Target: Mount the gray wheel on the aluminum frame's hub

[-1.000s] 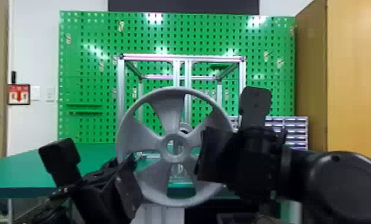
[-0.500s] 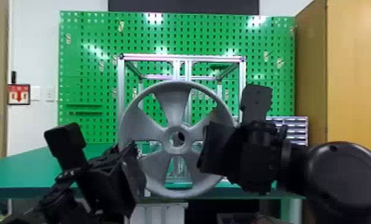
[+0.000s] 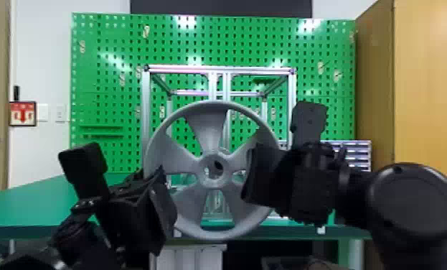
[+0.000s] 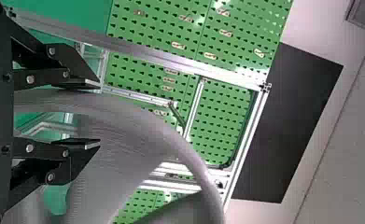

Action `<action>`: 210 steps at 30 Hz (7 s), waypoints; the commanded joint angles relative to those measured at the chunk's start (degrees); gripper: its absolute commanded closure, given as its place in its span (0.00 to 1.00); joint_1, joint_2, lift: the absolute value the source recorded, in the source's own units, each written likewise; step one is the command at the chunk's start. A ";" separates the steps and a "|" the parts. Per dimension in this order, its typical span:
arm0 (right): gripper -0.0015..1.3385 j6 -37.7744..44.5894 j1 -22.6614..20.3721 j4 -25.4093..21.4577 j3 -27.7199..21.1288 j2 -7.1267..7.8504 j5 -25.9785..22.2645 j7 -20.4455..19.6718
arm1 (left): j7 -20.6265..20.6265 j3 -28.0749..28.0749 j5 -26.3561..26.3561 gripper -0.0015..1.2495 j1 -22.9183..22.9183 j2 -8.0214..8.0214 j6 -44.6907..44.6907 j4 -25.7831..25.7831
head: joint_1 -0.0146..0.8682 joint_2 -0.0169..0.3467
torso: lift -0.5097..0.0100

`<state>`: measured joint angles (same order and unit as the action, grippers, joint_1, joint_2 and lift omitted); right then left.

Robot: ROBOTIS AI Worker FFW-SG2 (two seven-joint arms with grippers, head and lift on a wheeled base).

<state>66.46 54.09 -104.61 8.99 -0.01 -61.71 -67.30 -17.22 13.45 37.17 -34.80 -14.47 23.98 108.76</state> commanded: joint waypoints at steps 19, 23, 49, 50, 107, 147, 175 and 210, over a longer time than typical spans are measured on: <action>0.86 -0.11 0.57 0.98 -1.96 -0.04 0.80 3.58 | -0.10 -0.80 -0.52 0.62 -0.18 -0.30 1.25 -0.65 | 0.01 0.06 | 0.02; 0.87 -0.20 0.84 2.04 -2.13 -0.04 1.33 5.17 | -0.10 -0.44 -0.52 0.62 -0.53 -0.30 1.25 -1.27 | 0.01 0.06 | 0.02; 0.87 -1.16 2.95 5.55 -2.04 -0.04 5.02 9.56 | 1.13 1.23 -0.25 0.62 -4.40 -0.21 0.37 -6.19 | 0.01 0.06 | 0.02; 0.87 -1.16 3.03 5.73 -2.04 -0.04 5.11 9.65 | 1.13 1.23 -0.34 0.62 -4.49 -0.21 0.37 -6.37 | 0.01 0.06 | 0.02; 0.87 -3.80 4.97 10.56 -0.55 -0.04 13.02 13.60 | 4.21 2.81 -2.36 0.62 -9.24 1.64 -3.76 -15.95 | 0.01 0.06 | 0.02; 0.87 -2.48 8.75 16.63 -0.64 -0.04 14.51 15.80 | 1.66 3.51 -4.38 0.62 -11.26 1.99 -3.41 -18.23 | 0.01 0.06 | 0.02; 0.87 -3.89 10.50 21.55 -0.90 -0.04 20.49 20.90 | 1.57 3.86 -5.53 0.62 -14.42 2.96 -3.50 -24.12 | 0.01 0.06 | 0.02; 0.78 -5.47 9.80 21.99 -0.90 -0.04 21.90 21.34 | 0.87 3.69 -5.00 0.58 -14.60 3.13 -3.41 -24.47 | 0.01 0.06 | 0.02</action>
<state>61.85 64.30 -82.62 8.00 -0.01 -39.85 -45.96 -15.67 16.79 32.04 -49.49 -11.34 20.57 84.28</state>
